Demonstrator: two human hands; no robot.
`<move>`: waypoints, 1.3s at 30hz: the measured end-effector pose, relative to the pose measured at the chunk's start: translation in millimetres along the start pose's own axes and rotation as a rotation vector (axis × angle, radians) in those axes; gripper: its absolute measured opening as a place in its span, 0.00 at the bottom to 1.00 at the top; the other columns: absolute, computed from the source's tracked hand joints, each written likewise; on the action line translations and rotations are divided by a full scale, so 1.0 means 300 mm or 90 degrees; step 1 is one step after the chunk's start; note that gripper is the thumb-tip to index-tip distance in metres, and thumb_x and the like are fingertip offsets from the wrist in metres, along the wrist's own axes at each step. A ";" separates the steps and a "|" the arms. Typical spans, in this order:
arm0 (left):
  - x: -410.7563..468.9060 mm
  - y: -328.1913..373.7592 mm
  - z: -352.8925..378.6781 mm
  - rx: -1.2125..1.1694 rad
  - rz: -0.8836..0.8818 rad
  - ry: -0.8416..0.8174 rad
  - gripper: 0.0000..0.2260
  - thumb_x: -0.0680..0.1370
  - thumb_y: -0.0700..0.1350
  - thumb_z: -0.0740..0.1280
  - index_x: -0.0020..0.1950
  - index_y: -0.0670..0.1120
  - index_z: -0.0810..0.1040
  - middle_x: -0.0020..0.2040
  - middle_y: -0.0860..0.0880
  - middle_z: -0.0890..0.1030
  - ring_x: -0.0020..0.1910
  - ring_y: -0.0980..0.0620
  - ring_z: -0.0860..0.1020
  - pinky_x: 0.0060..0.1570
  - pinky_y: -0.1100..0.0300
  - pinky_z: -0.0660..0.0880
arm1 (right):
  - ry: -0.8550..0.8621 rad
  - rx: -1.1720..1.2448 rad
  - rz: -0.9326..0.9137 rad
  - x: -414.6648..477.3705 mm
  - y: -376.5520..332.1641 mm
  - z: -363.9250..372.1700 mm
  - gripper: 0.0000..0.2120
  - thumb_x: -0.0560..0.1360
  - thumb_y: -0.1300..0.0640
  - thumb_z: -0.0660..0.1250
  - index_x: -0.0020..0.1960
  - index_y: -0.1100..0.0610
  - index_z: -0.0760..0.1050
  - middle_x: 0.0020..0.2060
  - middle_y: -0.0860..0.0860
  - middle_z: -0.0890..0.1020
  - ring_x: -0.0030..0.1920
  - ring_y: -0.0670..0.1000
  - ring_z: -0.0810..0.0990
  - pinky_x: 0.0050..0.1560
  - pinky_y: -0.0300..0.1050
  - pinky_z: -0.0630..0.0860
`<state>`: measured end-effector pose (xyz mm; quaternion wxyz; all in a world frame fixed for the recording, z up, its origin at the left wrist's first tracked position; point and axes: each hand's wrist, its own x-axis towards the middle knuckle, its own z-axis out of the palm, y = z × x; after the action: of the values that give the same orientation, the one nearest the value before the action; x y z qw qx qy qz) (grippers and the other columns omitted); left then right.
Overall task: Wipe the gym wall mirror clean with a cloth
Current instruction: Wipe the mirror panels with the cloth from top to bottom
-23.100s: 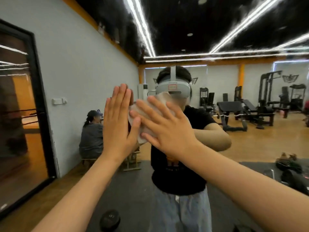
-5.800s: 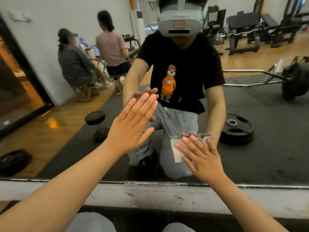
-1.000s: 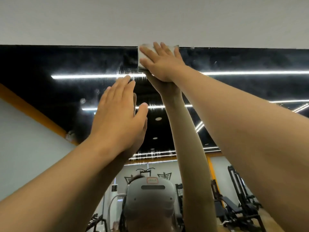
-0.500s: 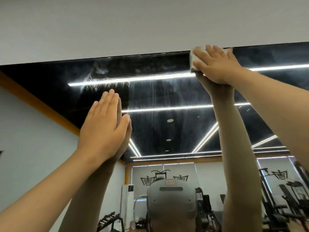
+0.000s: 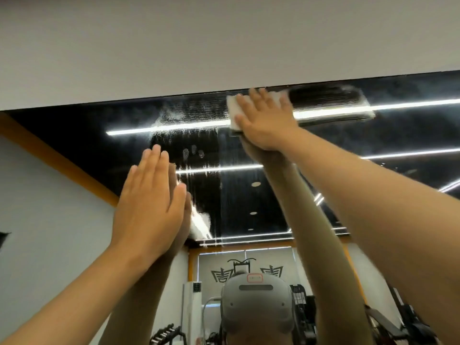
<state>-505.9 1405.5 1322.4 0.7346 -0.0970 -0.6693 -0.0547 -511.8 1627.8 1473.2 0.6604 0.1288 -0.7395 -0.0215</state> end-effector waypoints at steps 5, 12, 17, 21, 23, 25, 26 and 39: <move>-0.008 -0.022 0.022 -0.005 -0.019 0.008 0.33 0.78 0.58 0.39 0.81 0.46 0.51 0.82 0.51 0.50 0.79 0.59 0.43 0.76 0.62 0.38 | -0.001 0.030 -0.072 -0.005 -0.239 0.034 0.27 0.85 0.44 0.41 0.81 0.47 0.41 0.81 0.52 0.43 0.80 0.53 0.39 0.76 0.62 0.35; -0.012 -0.027 0.027 -0.004 -0.014 0.016 0.31 0.79 0.55 0.40 0.81 0.44 0.53 0.82 0.48 0.52 0.80 0.55 0.47 0.78 0.57 0.42 | 0.003 0.018 -0.110 -0.209 -0.299 0.062 0.26 0.84 0.43 0.41 0.81 0.46 0.42 0.81 0.51 0.44 0.80 0.51 0.39 0.76 0.61 0.35; -0.017 -0.023 0.015 -0.008 -0.014 0.004 0.31 0.80 0.55 0.40 0.81 0.43 0.52 0.81 0.47 0.52 0.80 0.54 0.47 0.78 0.57 0.42 | -0.013 0.026 -0.200 -0.423 -0.282 0.077 0.32 0.79 0.39 0.34 0.81 0.45 0.44 0.81 0.49 0.46 0.80 0.50 0.41 0.77 0.58 0.36; -0.016 -0.022 0.018 -0.001 -0.016 0.002 0.31 0.80 0.55 0.43 0.81 0.43 0.52 0.82 0.47 0.52 0.80 0.53 0.47 0.78 0.56 0.42 | -0.068 0.050 -0.238 -0.420 -0.162 0.050 0.31 0.78 0.37 0.41 0.80 0.41 0.43 0.80 0.44 0.44 0.79 0.45 0.39 0.76 0.50 0.33; -0.013 -0.024 0.022 -0.001 -0.018 0.004 0.31 0.79 0.55 0.44 0.81 0.43 0.53 0.82 0.48 0.52 0.80 0.53 0.47 0.78 0.56 0.42 | -0.059 0.046 -0.184 -0.371 -0.064 0.034 0.32 0.77 0.37 0.41 0.80 0.41 0.44 0.80 0.44 0.45 0.79 0.45 0.40 0.76 0.49 0.35; -0.014 -0.026 0.025 0.004 -0.016 0.007 0.32 0.79 0.56 0.44 0.81 0.44 0.53 0.82 0.48 0.52 0.80 0.54 0.47 0.78 0.56 0.42 | -0.049 0.024 -0.096 -0.311 0.063 0.018 0.31 0.78 0.36 0.41 0.80 0.41 0.44 0.81 0.45 0.45 0.80 0.46 0.40 0.77 0.50 0.36; -0.016 -0.026 0.025 0.009 -0.015 0.004 0.33 0.79 0.57 0.44 0.81 0.44 0.52 0.82 0.49 0.51 0.80 0.54 0.46 0.78 0.56 0.41 | -0.048 0.019 -0.050 -0.283 0.127 0.008 0.30 0.80 0.36 0.41 0.80 0.41 0.43 0.81 0.46 0.45 0.80 0.47 0.40 0.77 0.51 0.36; -0.016 -0.022 0.025 0.043 -0.014 -0.003 0.36 0.78 0.62 0.43 0.81 0.43 0.51 0.82 0.47 0.51 0.80 0.52 0.46 0.78 0.55 0.41 | -0.033 0.038 -0.141 -0.558 -0.125 0.073 0.32 0.77 0.37 0.34 0.80 0.43 0.43 0.81 0.48 0.45 0.80 0.49 0.38 0.77 0.58 0.36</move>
<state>-515.1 1400.6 1318.7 0.7352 -0.0652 -0.6736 -0.0396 -511.4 1625.1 1300.2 0.6304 0.2288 -0.7380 -0.0754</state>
